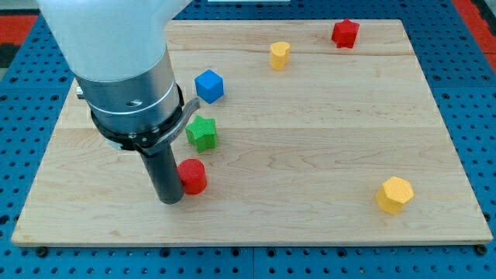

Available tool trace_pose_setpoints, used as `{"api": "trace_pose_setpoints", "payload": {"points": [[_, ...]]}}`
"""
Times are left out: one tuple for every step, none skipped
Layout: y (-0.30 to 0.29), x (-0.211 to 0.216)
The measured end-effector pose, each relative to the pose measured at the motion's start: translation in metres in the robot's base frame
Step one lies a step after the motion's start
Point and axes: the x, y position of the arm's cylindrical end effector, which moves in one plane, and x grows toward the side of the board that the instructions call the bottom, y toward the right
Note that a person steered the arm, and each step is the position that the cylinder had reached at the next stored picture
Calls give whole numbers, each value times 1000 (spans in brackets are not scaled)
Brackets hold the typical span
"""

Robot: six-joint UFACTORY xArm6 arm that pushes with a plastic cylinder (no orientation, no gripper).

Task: Push the yellow hexagon to the bottom of red circle

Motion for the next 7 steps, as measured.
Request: {"api": "trace_pose_setpoints", "payload": {"points": [[-15, 19], [19, 59], [133, 43], [247, 5], [202, -10], [261, -20], [341, -12]]}}
